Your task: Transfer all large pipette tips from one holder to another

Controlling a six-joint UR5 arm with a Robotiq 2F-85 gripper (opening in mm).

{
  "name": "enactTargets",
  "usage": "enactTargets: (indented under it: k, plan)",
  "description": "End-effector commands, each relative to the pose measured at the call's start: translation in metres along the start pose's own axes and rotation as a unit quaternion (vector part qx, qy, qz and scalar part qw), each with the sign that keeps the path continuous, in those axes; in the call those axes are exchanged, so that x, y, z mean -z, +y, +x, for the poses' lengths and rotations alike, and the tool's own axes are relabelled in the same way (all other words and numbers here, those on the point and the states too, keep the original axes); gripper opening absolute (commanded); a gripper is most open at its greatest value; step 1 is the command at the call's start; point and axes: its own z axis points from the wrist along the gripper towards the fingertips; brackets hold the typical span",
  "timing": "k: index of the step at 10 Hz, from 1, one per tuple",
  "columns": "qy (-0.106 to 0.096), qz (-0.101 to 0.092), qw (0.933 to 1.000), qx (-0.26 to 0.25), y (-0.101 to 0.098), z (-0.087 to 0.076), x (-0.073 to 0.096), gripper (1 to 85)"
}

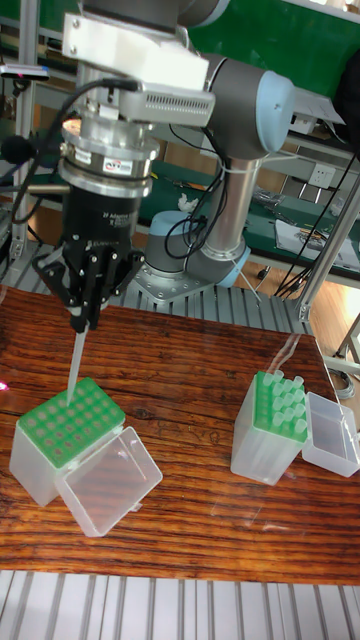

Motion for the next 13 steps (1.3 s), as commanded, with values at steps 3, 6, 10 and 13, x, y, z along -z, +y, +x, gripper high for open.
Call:
enactTargets:
  k: [3, 6, 10, 13]
  plan:
    - [0.000, -0.010, 0.9999, 0.007, 0.000, 0.024, 0.020, 1.0]
    - [-0.006, -0.026, 0.9996, -0.011, 0.011, 0.018, 0.024, 1.0]
    - [-0.034, -0.043, 0.9949, -0.084, 0.063, -0.033, 0.029, 1.0]
    - [-0.055, -0.025, 0.9877, -0.144, 0.080, -0.058, 0.011, 1.0]
